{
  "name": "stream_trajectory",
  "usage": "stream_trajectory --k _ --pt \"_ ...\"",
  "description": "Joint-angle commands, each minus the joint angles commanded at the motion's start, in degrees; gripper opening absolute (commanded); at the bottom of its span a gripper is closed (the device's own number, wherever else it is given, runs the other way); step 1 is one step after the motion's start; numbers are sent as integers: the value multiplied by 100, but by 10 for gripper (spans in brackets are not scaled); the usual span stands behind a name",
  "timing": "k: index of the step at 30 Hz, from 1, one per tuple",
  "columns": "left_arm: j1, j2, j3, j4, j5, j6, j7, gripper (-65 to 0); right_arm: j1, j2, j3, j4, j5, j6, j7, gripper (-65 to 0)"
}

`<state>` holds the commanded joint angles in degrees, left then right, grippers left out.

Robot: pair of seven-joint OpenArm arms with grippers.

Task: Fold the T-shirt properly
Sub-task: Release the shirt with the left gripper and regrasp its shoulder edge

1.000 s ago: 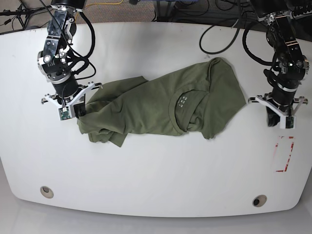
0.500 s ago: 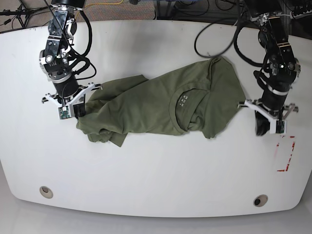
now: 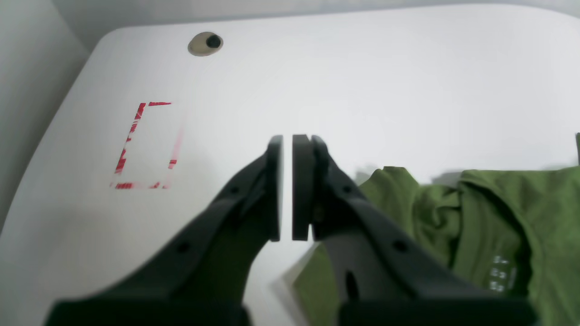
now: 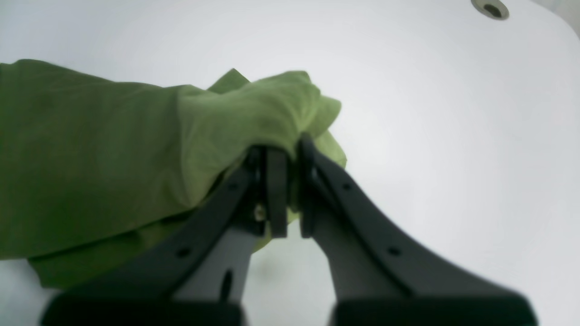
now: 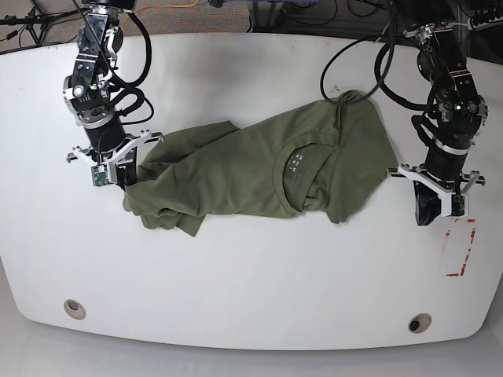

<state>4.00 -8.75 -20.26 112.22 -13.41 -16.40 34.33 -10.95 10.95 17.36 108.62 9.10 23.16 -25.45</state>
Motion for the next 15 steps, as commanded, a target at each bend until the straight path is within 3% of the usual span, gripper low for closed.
stream_trajectory --k 5,7,9,13,15 --pt "185 -18 -18 -369 -9 0 18 -615 9 9 9 176 0 0 -176 -623" --pt "185 -9 -79 -466 -18 0 149 -574 9 9 9 220 0 0 -220 -623" --pt "185 26 -211 -510 -70 0 501 -492 18 9 9 220 0 0 -237 -623" --pt "185 88 -396 -519 -571 0 993 -340 18 26 9 211 0 0 -237 -623" --pt "202 62 -404 -510 -932 0 1169 -326 18 26 9 211 0 0 -237 -623"
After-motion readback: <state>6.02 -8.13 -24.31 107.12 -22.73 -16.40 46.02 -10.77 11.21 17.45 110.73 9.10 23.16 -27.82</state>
